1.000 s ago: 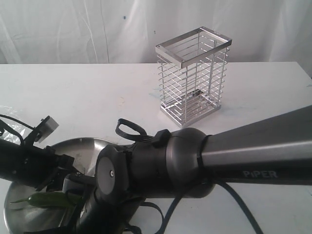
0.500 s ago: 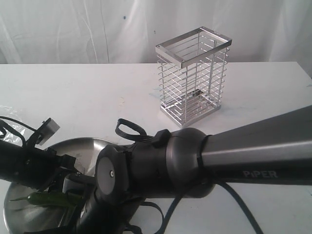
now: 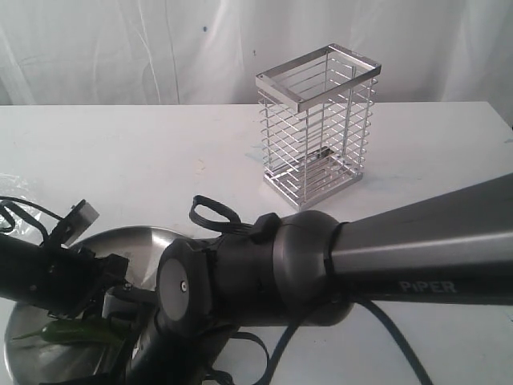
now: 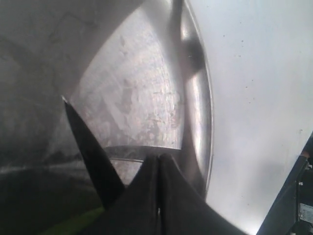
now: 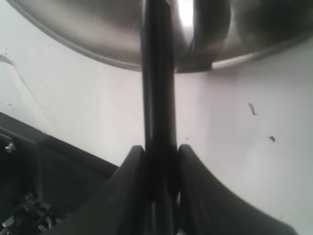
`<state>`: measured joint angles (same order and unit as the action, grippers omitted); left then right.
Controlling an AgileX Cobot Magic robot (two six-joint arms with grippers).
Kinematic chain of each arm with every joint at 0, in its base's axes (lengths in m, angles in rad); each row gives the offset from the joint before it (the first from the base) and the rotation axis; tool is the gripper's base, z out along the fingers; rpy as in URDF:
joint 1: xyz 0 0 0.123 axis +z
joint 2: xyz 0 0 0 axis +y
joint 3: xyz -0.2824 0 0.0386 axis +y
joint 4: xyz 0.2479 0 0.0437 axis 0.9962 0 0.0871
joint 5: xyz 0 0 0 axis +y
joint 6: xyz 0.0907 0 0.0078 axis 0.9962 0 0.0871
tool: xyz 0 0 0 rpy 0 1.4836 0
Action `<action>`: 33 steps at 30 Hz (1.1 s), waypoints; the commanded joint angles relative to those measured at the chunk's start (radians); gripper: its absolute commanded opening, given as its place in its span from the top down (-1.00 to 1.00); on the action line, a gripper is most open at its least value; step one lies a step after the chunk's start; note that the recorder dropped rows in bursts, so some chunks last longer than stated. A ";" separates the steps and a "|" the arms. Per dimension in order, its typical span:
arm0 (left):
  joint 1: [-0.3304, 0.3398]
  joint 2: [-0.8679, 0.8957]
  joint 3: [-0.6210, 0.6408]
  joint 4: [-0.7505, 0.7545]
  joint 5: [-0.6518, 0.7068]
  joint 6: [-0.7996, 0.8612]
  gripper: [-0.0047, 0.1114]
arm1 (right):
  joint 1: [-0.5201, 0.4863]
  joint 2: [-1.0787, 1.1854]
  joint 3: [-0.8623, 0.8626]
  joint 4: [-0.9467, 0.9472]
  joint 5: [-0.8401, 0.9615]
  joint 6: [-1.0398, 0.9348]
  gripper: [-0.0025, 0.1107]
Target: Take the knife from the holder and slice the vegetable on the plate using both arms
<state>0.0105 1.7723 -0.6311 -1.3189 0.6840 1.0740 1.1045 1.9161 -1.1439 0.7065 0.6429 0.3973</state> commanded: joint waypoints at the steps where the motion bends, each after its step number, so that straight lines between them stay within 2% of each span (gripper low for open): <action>1: -0.003 0.012 0.015 0.040 -0.064 -0.005 0.92 | 0.001 -0.004 -0.006 -0.005 0.007 -0.001 0.89; 8: -0.003 -0.014 -0.011 0.006 -0.007 -0.001 0.92 | 0.001 -0.004 -0.006 -0.005 -0.005 -0.001 0.89; 16: 0.008 -0.112 -0.039 0.058 0.013 -0.005 0.92 | 0.001 -0.004 -0.006 -0.008 -0.009 -0.001 0.89; 23: 0.008 -0.167 -0.039 0.243 -0.029 -0.163 0.92 | 0.001 -0.004 -0.006 -0.008 -0.012 -0.001 0.89; 33: 0.008 -0.167 -0.028 0.220 -0.066 -0.155 0.92 | 0.001 -0.004 -0.006 -0.008 -0.017 -0.001 0.89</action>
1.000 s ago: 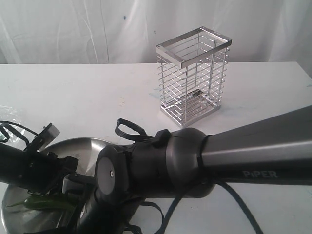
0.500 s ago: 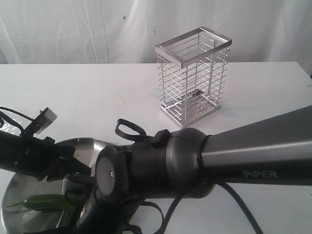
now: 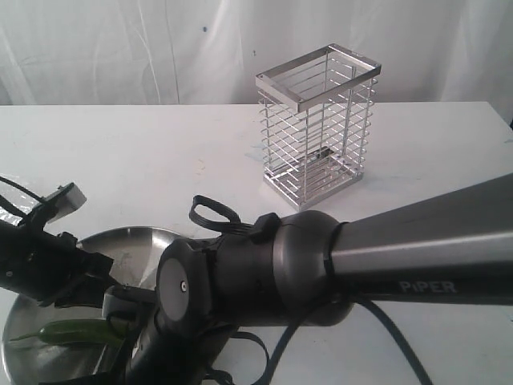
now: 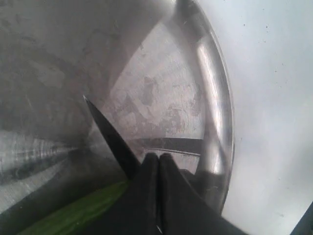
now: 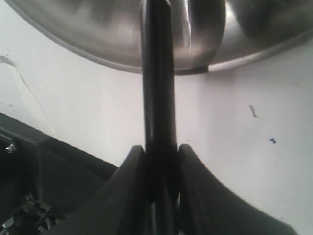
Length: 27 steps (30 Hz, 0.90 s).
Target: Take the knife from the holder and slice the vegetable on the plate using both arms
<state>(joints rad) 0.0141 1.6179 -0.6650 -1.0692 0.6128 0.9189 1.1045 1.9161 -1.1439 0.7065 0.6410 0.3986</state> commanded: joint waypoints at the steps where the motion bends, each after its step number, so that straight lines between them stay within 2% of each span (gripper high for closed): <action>1: 0.002 -0.013 0.006 -0.030 0.005 0.000 0.92 | 0.001 -0.004 -0.006 -0.008 -0.017 -0.002 0.89; 8: 0.002 0.032 0.006 -0.057 -0.016 0.011 0.92 | 0.001 -0.004 -0.006 -0.008 -0.017 -0.002 0.90; 11: 0.002 0.081 0.006 -0.105 -0.014 0.067 0.92 | 0.001 -0.004 -0.006 -0.008 -0.017 -0.002 0.90; 17: 0.002 0.180 0.006 -0.118 -0.036 0.075 0.92 | 0.001 -0.004 -0.014 -0.006 -0.008 -0.002 0.90; 23: 0.004 0.136 -0.009 -0.133 -0.003 0.060 0.92 | 0.001 -0.004 -0.061 -0.038 0.058 -0.010 0.90; 27: 0.004 0.050 -0.022 -0.073 0.006 0.025 0.92 | 0.001 0.000 -0.070 -0.060 0.117 0.006 0.90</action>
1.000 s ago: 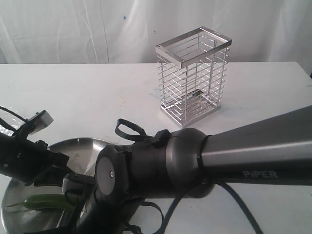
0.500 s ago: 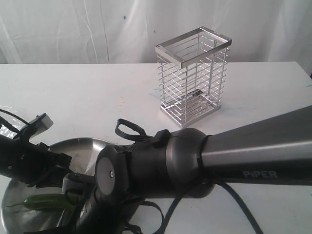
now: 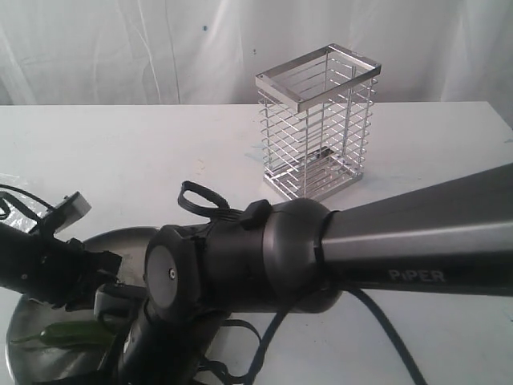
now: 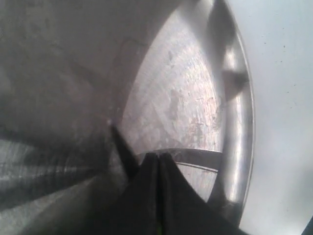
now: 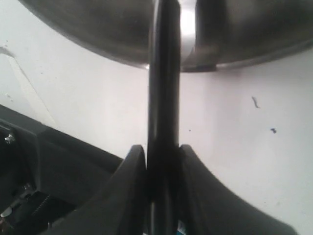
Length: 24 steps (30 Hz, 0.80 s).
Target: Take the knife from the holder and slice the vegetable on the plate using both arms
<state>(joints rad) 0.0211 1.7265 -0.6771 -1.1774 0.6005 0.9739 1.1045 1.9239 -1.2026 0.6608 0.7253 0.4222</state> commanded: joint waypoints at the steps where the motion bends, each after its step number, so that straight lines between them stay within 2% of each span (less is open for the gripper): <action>1: -0.003 -0.082 -0.011 0.058 0.019 -0.049 0.92 | 0.001 0.003 -0.012 -0.014 0.056 -0.017 0.90; 7: -0.003 -0.182 -0.011 0.217 0.003 -0.152 0.92 | 0.001 0.022 -0.012 -0.012 0.064 -0.017 0.90; 15: -0.006 -0.275 -0.009 0.586 0.005 -0.482 0.92 | 0.001 0.022 -0.023 -0.010 0.054 -0.017 0.90; 18: -0.006 -0.294 -0.009 0.604 0.039 -0.504 0.92 | 0.001 0.022 -0.023 -0.010 0.054 -0.017 0.90; 24: -0.081 -0.299 -0.009 0.677 0.032 -0.469 0.89 | 0.001 0.022 -0.023 -0.010 0.045 -0.026 0.90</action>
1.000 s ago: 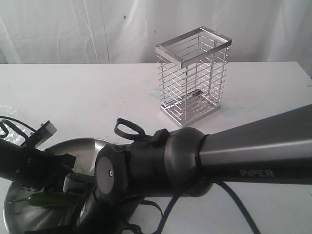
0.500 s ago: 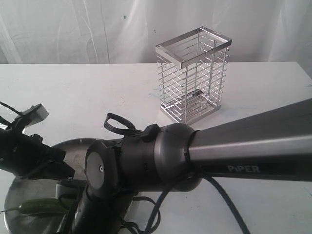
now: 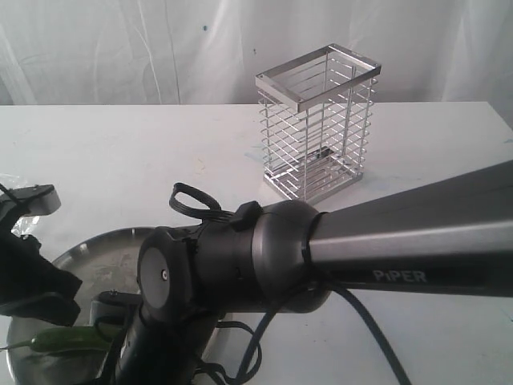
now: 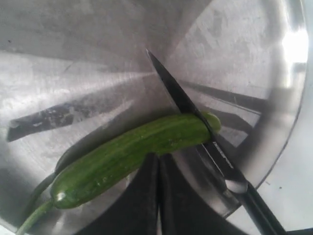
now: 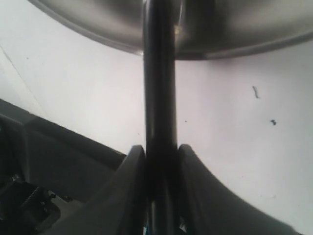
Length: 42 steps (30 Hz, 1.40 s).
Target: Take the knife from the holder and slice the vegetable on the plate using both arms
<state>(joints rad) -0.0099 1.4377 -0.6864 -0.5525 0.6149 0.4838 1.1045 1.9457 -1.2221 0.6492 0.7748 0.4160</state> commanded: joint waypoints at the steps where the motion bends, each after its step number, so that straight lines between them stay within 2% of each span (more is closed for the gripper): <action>1: -0.063 -0.011 0.000 0.070 0.004 0.036 0.83 | 0.001 0.000 -0.003 0.002 -0.005 -0.022 0.90; 7: -0.075 -0.018 -0.002 0.200 -0.044 0.090 0.35 | 0.001 0.000 -0.003 0.002 -0.005 -0.057 0.90; 10: -0.075 -0.018 -0.002 0.215 -0.071 0.119 0.18 | 0.001 0.000 -0.003 0.002 -0.005 -0.089 0.90; 19: -0.077 -0.018 -0.002 0.213 -0.039 0.151 0.12 | 0.001 0.000 -0.003 0.004 0.017 -0.098 0.90; 24: -0.123 -0.018 -0.002 0.126 -0.029 0.162 0.12 | 0.001 0.000 -0.003 0.004 0.032 -0.098 0.90; 26: -0.142 -0.018 -0.002 0.094 -0.072 0.142 0.12 | 0.001 0.000 -0.003 0.004 0.027 -0.098 0.90; 28: -0.142 -0.018 -0.002 0.041 -0.122 0.091 0.18 | 0.001 0.000 -0.003 0.004 0.025 -0.098 0.90; 29: -0.142 -0.018 -0.002 0.034 -0.140 0.080 0.27 | 0.001 0.000 -0.003 0.004 0.023 -0.098 0.90; 30: -0.142 -0.018 -0.002 0.038 -0.153 0.060 0.39 | 0.001 0.002 -0.003 0.004 0.021 -0.098 0.90; 33: -0.142 -0.018 -0.002 0.038 -0.189 0.028 0.93 | 0.001 0.002 -0.003 0.004 0.021 -0.098 0.90; 39: -0.137 -0.016 -0.002 0.038 -0.242 -0.036 0.91 | 0.001 0.001 -0.003 0.004 0.007 -0.098 0.90; 42: -0.091 -0.016 -0.002 0.013 -0.254 -0.066 0.92 | 0.001 0.001 -0.003 0.004 0.009 -0.098 0.90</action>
<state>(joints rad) -0.1321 1.4255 -0.6864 -0.4974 0.3643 0.4546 1.1034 1.9531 -1.2221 0.6490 0.7795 0.3367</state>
